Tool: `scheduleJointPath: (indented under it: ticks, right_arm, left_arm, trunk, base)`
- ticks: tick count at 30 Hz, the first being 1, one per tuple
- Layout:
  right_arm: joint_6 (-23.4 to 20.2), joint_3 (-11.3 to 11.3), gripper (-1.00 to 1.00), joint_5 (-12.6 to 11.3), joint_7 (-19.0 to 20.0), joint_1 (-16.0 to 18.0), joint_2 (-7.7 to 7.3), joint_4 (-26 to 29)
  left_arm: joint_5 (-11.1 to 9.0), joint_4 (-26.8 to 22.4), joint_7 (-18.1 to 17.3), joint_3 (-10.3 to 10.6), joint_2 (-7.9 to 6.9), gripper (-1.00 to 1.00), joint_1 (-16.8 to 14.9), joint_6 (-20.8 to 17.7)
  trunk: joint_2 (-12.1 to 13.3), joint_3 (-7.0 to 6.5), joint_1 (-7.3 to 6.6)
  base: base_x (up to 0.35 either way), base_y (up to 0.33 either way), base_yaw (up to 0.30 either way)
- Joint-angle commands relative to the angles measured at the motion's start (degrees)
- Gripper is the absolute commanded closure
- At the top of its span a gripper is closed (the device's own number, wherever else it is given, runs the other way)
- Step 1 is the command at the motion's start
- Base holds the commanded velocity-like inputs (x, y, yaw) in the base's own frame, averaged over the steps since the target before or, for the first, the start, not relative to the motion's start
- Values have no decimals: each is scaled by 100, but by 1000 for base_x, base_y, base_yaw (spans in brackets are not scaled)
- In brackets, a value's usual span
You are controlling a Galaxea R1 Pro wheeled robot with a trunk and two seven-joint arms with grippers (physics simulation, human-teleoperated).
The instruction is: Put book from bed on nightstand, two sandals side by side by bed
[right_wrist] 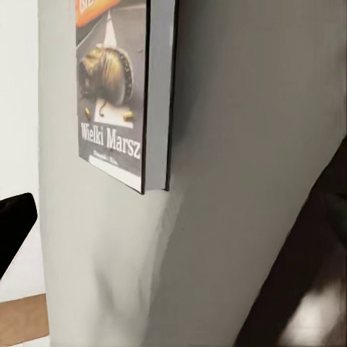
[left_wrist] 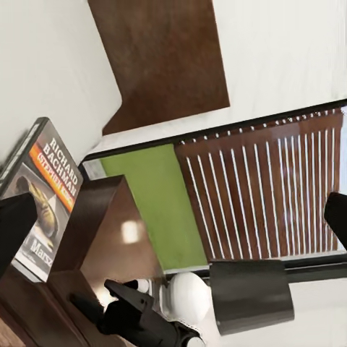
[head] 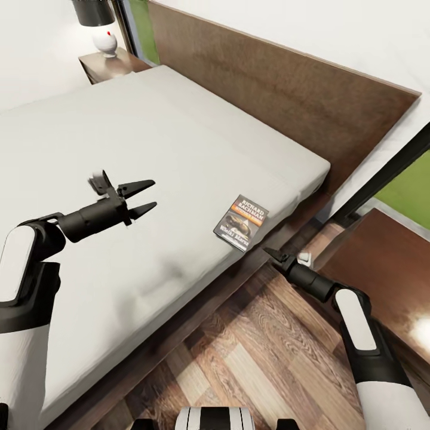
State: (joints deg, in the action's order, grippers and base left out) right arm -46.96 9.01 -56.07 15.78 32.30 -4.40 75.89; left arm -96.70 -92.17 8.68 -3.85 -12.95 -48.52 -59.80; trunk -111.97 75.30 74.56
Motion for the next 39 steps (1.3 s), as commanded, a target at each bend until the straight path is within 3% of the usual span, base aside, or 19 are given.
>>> scheduleJointPath:
  ticks: [1,4,6,11,19,27,28,35,36,39]
  right_arm:
    - [-28,45,-100,-16,11,9,1,-57]
    - [-32,90,-100,-77,-14,15,1,-134]
    - [-48,111,-100,-134,-23,11,5,-145]
    - [-66,130,-100,-169,-15,0,7,-16]
    - [-84,159,-100,-278,3,-21,-36,293]
    - [-87,165,-100,-366,4,-20,-42,360]
    - [-85,167,-100,-368,1,-13,-42,351]
    - [-90,162,-100,-389,7,13,-39,267]
    - [-90,162,-100,-389,7,13,-39,267]
    - [-92,150,-100,-400,10,13,-41,272]
  left_arm:
    - [-83,-3,148,1,-3,-100,-62,-20]
    - [-166,-3,343,16,-1,-100,-155,-20]
    - [-335,-3,614,85,2,-100,-229,-20]
    - [-457,-3,802,257,-18,-100,-278,-20]
    - [-544,-3,938,471,-36,-100,-309,-20]
    - [-613,3,1225,492,-126,-100,-474,-20]
    - [-650,6,1337,499,-146,-100,-563,-20]
    - [-1388,30,3159,564,-110,-100,-1132,69]
    - [-1388,30,3159,564,-110,-100,-1132,69]
    - [-1785,18,3869,618,-92,-100,-1256,248]
  trunk:
    - [-43,12,22]
    - [-163,39,88]
    - [-163,20,88]
    - [-163,-25,88]
    - [-163,-99,88]
    - [-163,-172,88]
    - [-163,-182,88]
    - [-163,-246,88]
    - [-163,-255,88]
    - [-163,-283,88]
  base:
    - [0,0,0]
    - [0,0,0]
    - [0,0,0]
    - [0,0,0]
    - [0,0,0]
    - [0,0,0]
    - [0,0,0]
    - [0,0,0]
    - [0,0,0]
    - [0,0,0]
